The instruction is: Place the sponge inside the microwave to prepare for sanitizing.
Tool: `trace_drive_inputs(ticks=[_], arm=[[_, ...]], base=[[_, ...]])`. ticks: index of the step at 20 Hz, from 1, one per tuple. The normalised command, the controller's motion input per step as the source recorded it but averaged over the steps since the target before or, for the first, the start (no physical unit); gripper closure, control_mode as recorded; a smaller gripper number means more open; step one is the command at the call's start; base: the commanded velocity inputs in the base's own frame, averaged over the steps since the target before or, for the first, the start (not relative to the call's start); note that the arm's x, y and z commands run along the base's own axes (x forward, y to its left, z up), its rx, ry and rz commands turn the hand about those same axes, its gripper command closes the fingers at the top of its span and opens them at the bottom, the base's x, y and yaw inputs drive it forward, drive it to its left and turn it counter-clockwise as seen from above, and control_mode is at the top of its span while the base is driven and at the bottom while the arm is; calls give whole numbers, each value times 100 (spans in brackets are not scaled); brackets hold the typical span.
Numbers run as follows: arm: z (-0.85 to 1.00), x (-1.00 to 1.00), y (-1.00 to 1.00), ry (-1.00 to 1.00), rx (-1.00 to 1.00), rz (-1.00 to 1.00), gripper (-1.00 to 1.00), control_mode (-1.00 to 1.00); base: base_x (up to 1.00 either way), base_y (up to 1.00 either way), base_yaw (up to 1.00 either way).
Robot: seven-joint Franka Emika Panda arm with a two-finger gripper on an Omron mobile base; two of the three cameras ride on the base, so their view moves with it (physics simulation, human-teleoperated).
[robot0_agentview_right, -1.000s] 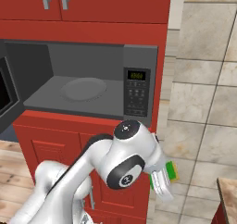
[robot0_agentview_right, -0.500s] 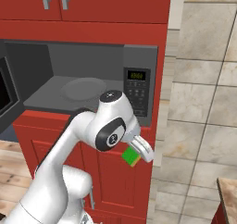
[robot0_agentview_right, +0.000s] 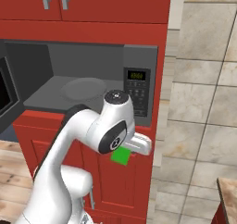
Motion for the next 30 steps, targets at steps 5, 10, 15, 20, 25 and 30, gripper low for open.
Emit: trace_drive_inputs(ticks=[5, 10, 15, 20, 25, 30], arm=[[9, -6, 79, -4, -15, 8, 100, -100], [44, 0, 78, -16, -16, -3, 100, -100], [27, -13, 45, -33, 0, -4, 100, -100], [46, -33, 11, -35, 4, 4, 100, -100], [62, -2, 43, -17, -6, 21, 100, -100], [2, 3, 71, -14, -15, 9, 100, -100]], base=[[0, 0, 0], [0, 0, 0], [0, 0, 0], [0, 0, 0], [0, 0, 0], [0, 0, 0]])
